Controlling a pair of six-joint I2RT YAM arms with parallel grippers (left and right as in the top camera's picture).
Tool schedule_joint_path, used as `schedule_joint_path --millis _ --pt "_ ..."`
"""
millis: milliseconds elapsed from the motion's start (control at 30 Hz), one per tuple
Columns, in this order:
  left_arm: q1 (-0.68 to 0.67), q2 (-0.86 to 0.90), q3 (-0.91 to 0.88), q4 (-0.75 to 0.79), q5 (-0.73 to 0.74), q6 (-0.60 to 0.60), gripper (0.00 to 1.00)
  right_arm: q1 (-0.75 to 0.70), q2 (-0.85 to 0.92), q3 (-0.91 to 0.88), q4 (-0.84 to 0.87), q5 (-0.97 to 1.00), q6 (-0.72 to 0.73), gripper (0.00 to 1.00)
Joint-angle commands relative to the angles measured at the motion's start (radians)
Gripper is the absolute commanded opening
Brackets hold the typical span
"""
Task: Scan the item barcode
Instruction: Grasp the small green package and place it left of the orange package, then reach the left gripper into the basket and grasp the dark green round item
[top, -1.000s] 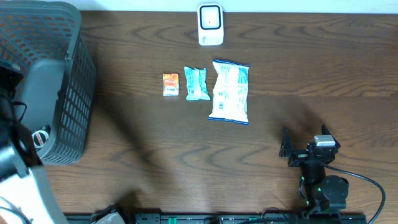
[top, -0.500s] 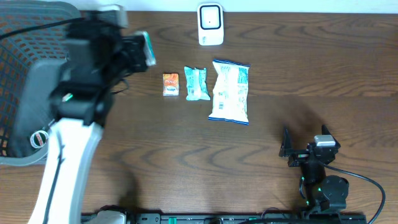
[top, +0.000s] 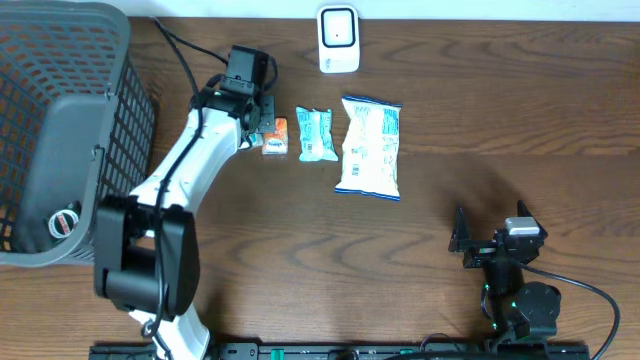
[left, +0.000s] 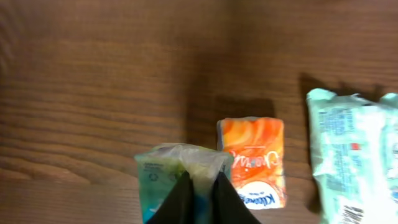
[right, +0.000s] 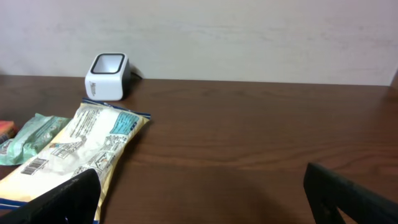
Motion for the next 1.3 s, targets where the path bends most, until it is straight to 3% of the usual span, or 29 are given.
schedule_joint_path --millis 0,67,233,333,433,500,633,800,1000,1267 --pt "0.000 0.002 -0.002 0.006 -0.024 0.017 0.23 -0.005 -0.003 -0.002 -0.003 0.001 -0.007 0.99" --pt "0.000 0.002 -0.002 0.014 -0.024 0.017 0.29 -0.005 -0.003 -0.002 -0.003 0.001 -0.007 0.99" --pt "0.000 -0.011 -0.001 0.014 -0.024 0.048 0.30 -0.005 -0.003 -0.002 -0.003 0.001 -0.007 0.99" --pt "0.006 -0.081 0.014 0.014 -0.025 0.050 0.31 -0.005 -0.003 -0.002 -0.003 0.001 -0.007 0.99" --pt "0.024 -0.199 0.037 0.015 -0.025 0.050 0.40 -0.005 -0.003 -0.002 -0.003 0.001 -0.007 0.99" --pt "0.050 -0.295 0.039 0.028 -0.035 0.050 0.47 -0.005 -0.003 -0.002 -0.003 0.001 -0.007 0.99" --pt "0.219 -0.524 0.039 0.044 -0.177 0.015 0.77 -0.005 -0.003 -0.002 -0.003 0.001 -0.007 0.99" --pt "0.449 -0.587 0.039 0.029 -0.177 -0.071 0.95 -0.005 -0.003 -0.002 -0.003 0.001 -0.007 0.99" --pt "0.729 -0.531 0.006 -0.103 -0.177 -0.075 0.95 -0.005 -0.003 -0.002 -0.003 0.001 -0.007 0.99" --pt "0.917 -0.312 -0.005 -0.216 -0.081 -0.075 0.96 -0.005 -0.003 -0.002 -0.003 0.001 -0.007 0.99"
